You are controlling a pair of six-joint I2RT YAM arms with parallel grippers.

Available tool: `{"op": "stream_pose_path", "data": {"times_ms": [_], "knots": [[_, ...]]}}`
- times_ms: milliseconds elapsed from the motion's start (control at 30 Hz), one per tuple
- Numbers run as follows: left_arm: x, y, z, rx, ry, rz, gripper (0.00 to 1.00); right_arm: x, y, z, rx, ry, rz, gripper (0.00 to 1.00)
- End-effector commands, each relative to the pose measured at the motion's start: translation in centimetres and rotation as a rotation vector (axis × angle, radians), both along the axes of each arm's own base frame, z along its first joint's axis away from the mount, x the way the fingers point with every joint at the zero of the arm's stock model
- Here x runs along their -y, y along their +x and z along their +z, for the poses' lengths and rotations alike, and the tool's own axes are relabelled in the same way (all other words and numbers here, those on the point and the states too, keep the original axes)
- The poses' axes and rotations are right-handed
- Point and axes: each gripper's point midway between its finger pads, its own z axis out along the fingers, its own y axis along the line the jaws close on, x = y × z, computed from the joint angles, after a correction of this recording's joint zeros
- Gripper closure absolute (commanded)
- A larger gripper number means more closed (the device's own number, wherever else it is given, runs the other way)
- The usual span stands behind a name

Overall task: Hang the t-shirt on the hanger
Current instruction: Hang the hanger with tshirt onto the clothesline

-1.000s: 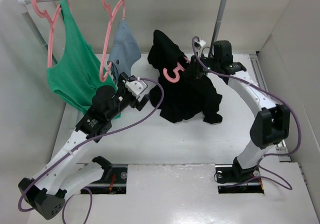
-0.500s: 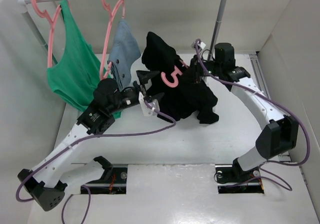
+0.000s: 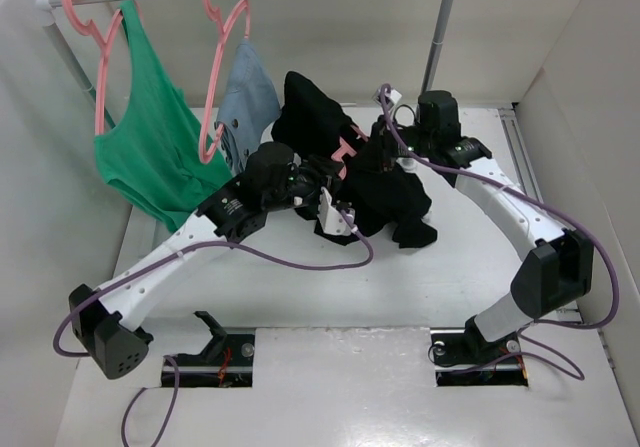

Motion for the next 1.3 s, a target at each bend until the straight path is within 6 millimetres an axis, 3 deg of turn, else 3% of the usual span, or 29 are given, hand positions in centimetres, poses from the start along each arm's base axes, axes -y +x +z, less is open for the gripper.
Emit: {"op": "stream_pose_path", "data": {"times_ms": [0,100,200,267,300,367,400,533,700,900,1033,1067,1267], "knots": [[-0.8,0.9,3.8,0.113,-0.029,0.051,0.76,-0.7,-0.1,4.5,0.164,0.076,0.032,1.0],[-1.1,1.7,4.9,0.138,-0.062,0.104,1.0,-0.7,-0.1,4.1,0.155,0.072,0.032,1.0],[-1.2,1.9,5.1,0.139,-0.073,0.117,1.0,-0.7,0.0,3.2,0.145,0.062,0.034,1.0],[-1.2,1.5,7.0,0.122,-0.116,0.113,1.0,-0.6,0.1,1.9,0.155,0.022,0.05,0.95],[-1.0,1.1,6.3,0.078,-0.095,0.095,1.0,-0.4,0.2,2.0,0.176,-0.001,0.05,0.77],[-0.5,1.1,6.9,0.031,-0.098,0.091,1.0,0.6,0.5,1.5,0.223,-0.103,0.053,0.6],[-0.4,0.6,6.0,-0.033,-0.083,0.082,1.0,1.4,1.2,1.2,0.248,-0.162,0.015,0.43],[-0.7,1.2,4.8,-0.154,-0.058,0.095,1.0,3.9,1.4,0.6,0.326,-0.343,-0.035,0.14],[-0.6,1.6,4.3,-0.19,-0.043,0.102,1.0,7.5,0.2,2.0,0.429,-0.429,-0.11,0.09],[-0.3,1.2,3.6,-0.185,-0.019,0.063,1.0,7.9,-1.3,3.2,0.537,-0.467,-0.061,0.08],[-0.1,1.2,3.9,-0.179,-0.03,0.054,1.0,8.4,-1.4,1.7,0.527,-0.504,-0.059,0.08],[0.0,1.0,3.9,-0.182,-0.032,0.045,1.0,8.0,-1.1,0.3,0.502,-0.511,-0.027,0.1],[0.0,0.8,4.6,-0.188,-0.063,0.044,1.0,4.4,-0.4,-1.5,0.523,-0.457,0.074,0.11]]}}
